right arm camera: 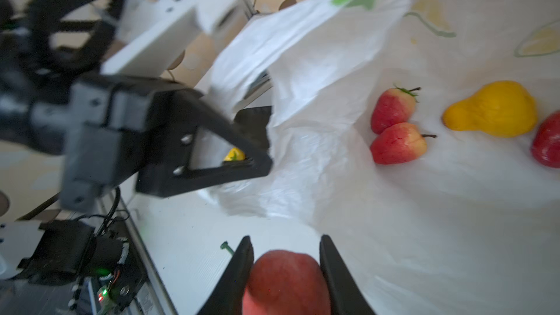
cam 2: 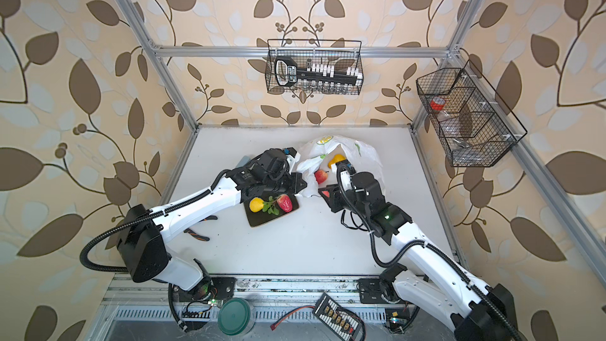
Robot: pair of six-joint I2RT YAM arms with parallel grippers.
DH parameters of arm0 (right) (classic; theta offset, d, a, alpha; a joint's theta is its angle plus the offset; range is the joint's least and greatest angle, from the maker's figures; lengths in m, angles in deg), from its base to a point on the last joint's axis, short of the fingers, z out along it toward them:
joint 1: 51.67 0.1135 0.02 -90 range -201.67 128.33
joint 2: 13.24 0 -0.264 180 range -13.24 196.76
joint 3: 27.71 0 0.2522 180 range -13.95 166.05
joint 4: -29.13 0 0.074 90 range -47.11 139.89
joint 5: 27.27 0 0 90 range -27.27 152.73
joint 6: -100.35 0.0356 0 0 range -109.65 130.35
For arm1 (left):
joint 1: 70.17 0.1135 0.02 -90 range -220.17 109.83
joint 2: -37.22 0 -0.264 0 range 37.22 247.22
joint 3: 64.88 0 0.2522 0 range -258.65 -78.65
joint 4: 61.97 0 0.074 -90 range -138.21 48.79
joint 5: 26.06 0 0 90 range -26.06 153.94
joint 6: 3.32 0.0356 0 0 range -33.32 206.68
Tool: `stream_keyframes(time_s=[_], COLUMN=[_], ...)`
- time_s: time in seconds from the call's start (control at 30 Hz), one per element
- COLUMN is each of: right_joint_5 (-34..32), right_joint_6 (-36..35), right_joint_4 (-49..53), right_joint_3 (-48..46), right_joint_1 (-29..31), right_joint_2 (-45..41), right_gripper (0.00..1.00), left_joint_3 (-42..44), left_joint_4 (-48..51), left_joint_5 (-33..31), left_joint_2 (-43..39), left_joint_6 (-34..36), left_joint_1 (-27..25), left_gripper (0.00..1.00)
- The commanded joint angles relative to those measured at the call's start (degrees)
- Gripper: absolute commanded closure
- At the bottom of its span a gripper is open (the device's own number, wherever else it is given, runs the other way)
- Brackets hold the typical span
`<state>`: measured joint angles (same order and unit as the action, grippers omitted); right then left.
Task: Take the fake fruits out of the plastic bag
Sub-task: 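Lift the peach out of the bag and carry it over the black pad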
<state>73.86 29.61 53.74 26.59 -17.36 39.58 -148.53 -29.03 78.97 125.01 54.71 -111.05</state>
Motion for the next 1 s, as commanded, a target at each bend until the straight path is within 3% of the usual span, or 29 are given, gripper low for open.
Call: stream_keyframes(time_s=[0.0, 0.17, 0.27, 0.4, 0.57, 0.97], right_joint_5=[-4.26, -13.33, -13.81, -12.38, -15.29, -23.84], right_joint_6=[-2.82, -5.15, -6.16, -5.82, -6.64, -11.07], right_joint_4=[-1.37, -8.18, -13.45, -21.89, -27.13, -26.98], right_joint_3=[-2.20, -1.61, 0.30, 2.14, 7.70, 21.81], right_joint_1=[6.44, 19.86, 24.37, 27.34, 29.78, 30.56], right_joint_2=[-0.98, 5.45, 12.72, 22.41, 34.65, 54.93], right_gripper=[0.71, 0.71, 0.70, 0.70, 0.71, 0.71], left_joint_3=[-2.47, -4.08, -4.53, -5.26, -5.82, -7.23], left_joint_4=[-1.86, -0.75, -0.33, 0.78, 2.44, 5.51], left_joint_5=[1.41, 1.54, 2.21, 4.58, 7.45, 7.74], left_joint_2=[0.68, 1.48, 1.36, 0.57, 0.21, 0.52], left_joint_6=[-0.82, 0.22, 0.26, 0.56, 1.54, 3.92], left_joint_1=[1.53, 2.38, 3.16, 4.22, 6.15, 6.76], left_gripper=[1.00, 1.00, 1.00, 1.00, 1.00, 1.00])
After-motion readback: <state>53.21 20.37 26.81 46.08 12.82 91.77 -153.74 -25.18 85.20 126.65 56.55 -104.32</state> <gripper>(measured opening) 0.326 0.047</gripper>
